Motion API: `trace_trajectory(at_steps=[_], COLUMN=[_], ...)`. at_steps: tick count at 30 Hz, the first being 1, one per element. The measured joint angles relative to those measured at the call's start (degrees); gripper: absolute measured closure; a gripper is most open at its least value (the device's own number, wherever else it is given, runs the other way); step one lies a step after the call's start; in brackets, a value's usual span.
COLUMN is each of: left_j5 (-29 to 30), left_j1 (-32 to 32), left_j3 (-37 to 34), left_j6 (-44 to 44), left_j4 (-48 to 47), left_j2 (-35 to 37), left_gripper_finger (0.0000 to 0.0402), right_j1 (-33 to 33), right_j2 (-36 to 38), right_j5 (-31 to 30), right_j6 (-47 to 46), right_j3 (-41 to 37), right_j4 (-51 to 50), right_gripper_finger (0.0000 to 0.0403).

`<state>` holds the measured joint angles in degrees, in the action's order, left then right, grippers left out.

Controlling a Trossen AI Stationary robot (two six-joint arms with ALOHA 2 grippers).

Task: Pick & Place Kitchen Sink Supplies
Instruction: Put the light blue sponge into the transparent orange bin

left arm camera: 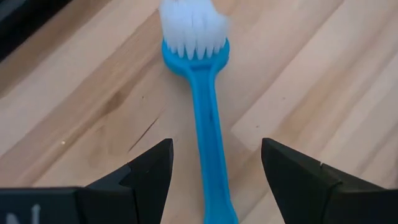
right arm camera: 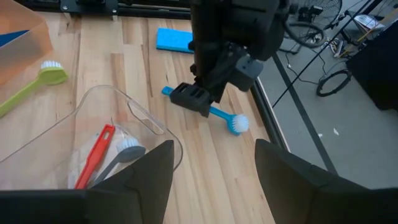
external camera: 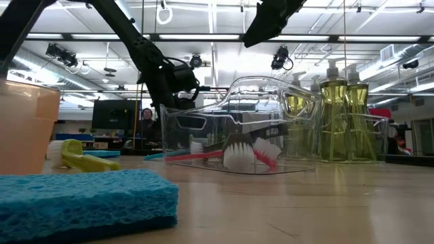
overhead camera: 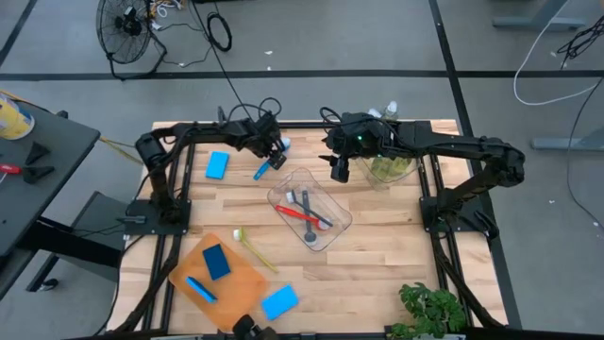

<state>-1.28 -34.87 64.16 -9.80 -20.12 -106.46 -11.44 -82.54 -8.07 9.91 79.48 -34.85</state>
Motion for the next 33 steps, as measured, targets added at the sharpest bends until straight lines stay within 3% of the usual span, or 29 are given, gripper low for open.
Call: trace_trajectory(at_steps=[13, 27, 33], left_j5=[0.2, 0.1, 0.0], left_j1=[0.1, 0.0, 0.0], left_j3=[0.0, 0.0, 0.0], left_j6=[-0.2, -1.5, -1.6], left_j4=[0.9, 1.0, 0.9], left_j2=[-3.3, -3.5, -3.5], left_gripper_finger=[0.0164, 0.0302, 0.0337], right_j1=[0.0, 0.0, 0.0], right_j2=[0.0, 0.0, 0.0], right_j5=[0.0, 0.0, 0.0], right_j6=[0.0, -0.2, -0.2], right_j3=[0.0, 0.0, 0.0], right_j4=[0.0, 0.0, 0.0], right_gripper_finger=[0.0178, 0.0178, 0.0178])
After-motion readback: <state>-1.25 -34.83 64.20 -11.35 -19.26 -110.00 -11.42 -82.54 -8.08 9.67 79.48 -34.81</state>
